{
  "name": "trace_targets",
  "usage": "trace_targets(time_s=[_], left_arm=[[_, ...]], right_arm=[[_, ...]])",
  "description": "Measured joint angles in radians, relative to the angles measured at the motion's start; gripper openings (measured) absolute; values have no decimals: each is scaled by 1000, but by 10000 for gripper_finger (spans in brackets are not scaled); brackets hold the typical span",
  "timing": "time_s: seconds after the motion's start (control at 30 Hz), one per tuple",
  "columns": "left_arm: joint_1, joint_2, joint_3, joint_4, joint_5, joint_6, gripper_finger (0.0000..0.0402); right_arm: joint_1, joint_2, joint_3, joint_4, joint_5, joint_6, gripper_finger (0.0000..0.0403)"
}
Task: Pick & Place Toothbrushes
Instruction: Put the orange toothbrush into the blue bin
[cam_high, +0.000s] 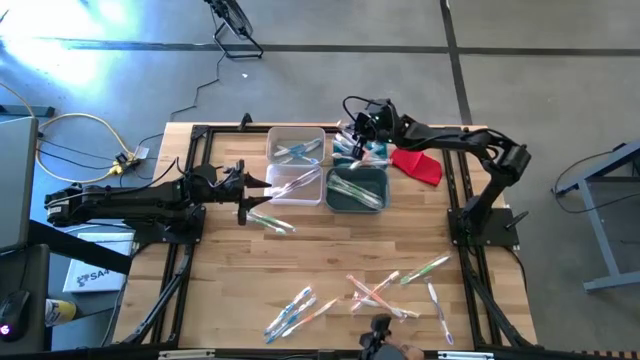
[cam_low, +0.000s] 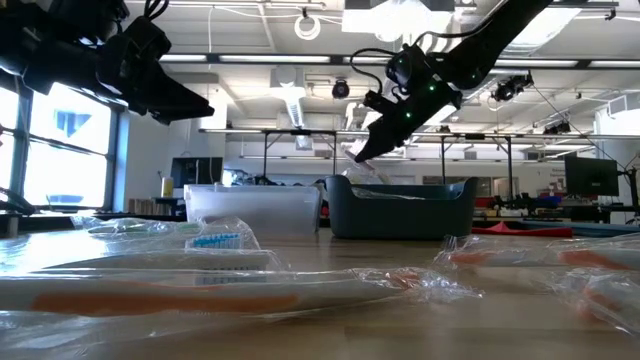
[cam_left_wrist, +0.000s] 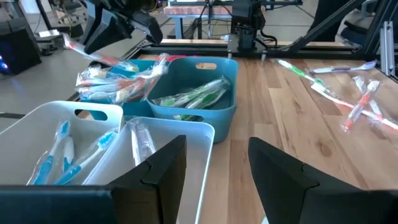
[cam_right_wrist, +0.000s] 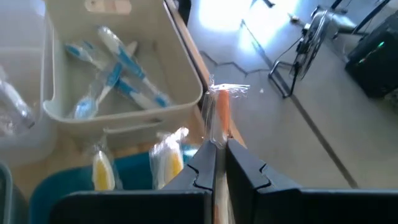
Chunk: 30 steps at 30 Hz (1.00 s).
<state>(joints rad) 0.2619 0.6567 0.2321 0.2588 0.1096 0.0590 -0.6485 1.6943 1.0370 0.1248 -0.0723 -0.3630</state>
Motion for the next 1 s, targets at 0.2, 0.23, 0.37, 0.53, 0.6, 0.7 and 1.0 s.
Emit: trace_targets(time_s=[0.2, 0.23, 0.37, 0.53, 0.6, 0.7, 1.0], left_arm=[[0, 0, 0, 0, 0, 0, 171], [0, 0, 0, 0, 0, 0, 171], [0, 0, 0, 0, 0, 0, 171], [0, 0, 0, 0, 0, 0, 171], [0, 0, 0, 0, 0, 0, 171], [0, 0, 0, 0, 0, 0, 171], [0, 0, 0, 0, 0, -1, 171]], right_arm=[[-3, 0, 0, -45, -9, 3, 11], [-3, 0, 0, -52, -10, 3, 11], [-2, 0, 0, -83, -11, 3, 13], [-2, 0, 0, -91, -8, 3, 37], [-2, 0, 0, -92, -6, 2, 54], [-2, -1, 0, -92, -6, 2, 80], [33, -3, 0, -92, -9, -1, 122]])
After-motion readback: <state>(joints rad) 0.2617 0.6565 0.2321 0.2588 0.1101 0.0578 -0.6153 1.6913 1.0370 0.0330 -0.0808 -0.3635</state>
